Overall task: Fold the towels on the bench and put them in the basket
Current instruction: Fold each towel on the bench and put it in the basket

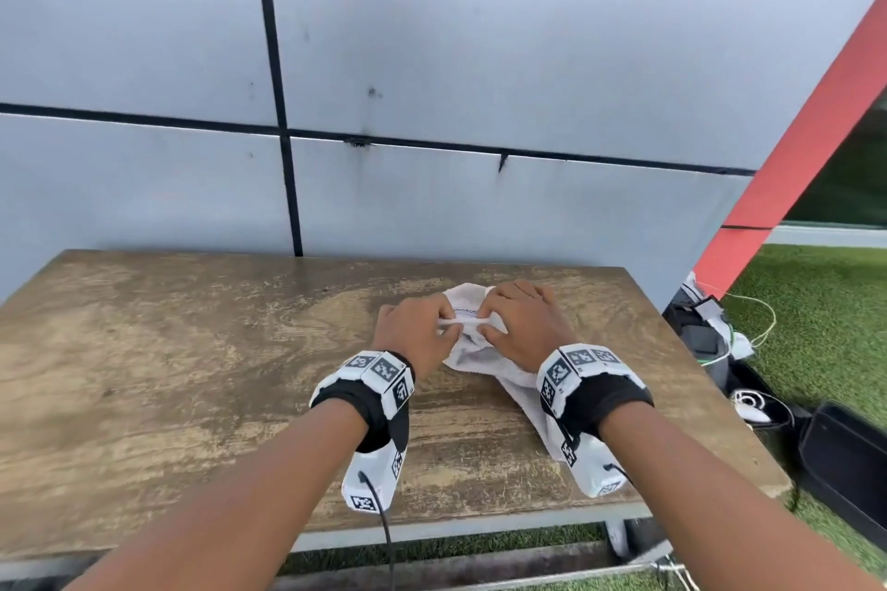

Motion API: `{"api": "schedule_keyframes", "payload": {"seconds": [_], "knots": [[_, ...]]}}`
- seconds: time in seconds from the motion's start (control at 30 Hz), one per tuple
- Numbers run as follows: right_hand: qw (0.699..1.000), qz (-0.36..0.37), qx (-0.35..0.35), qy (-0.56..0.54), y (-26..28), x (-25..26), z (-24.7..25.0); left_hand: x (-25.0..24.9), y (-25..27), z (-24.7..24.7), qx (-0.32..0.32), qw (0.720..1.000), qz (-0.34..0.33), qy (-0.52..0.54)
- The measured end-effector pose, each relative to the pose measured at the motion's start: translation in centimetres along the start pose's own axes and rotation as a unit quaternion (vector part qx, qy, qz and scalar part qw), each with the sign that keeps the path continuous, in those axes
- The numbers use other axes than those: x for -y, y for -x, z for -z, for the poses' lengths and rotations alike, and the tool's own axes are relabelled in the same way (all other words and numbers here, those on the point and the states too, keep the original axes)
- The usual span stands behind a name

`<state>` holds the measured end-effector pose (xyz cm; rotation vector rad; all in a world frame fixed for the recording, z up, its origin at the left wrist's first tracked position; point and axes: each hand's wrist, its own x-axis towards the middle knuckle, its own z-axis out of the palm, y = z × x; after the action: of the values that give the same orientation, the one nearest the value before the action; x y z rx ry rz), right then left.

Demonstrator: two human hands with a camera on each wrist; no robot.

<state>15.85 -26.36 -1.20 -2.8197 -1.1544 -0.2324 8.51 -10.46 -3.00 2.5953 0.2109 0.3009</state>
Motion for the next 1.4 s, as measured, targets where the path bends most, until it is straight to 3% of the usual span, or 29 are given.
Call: {"api": "schedule_keyframes", "payload": {"seconds": [0.4, 0.57, 0.73, 1.03, 1.23, 1.4], "knots": [[0.974, 0.02, -0.147, -0.172, 2.8, 4.7, 13.2, -4.6, 4.4, 14.0, -0.136, 0.978, -0.152, 0.032], [0.953, 0.04, -0.194, -0.228, 3.3, 6.1, 17.9, -4.7, 5.8, 18.7, -0.173, 0.97, -0.165, 0.044], [0.977, 0.026, -0.148, -0.149, 4.1, 7.2, 19.9, -4.8, 6.6, 22.4, -0.215, 0.96, -0.158, 0.084], [0.99, -0.03, -0.101, -0.092, 6.5, 4.4, 19.0, -2.1, 8.3, 25.7, -0.232, 0.964, -0.13, 0.031], [0.996, -0.056, -0.052, -0.05, 8.5, 2.2, 19.3, -0.9, 8.7, 26.8, -0.182, 0.977, -0.113, 0.011], [0.994, -0.059, -0.088, -0.03, 9.3, 1.2, 21.8, -0.9, 9.3, 29.4, -0.204, 0.973, -0.105, 0.005]]}}
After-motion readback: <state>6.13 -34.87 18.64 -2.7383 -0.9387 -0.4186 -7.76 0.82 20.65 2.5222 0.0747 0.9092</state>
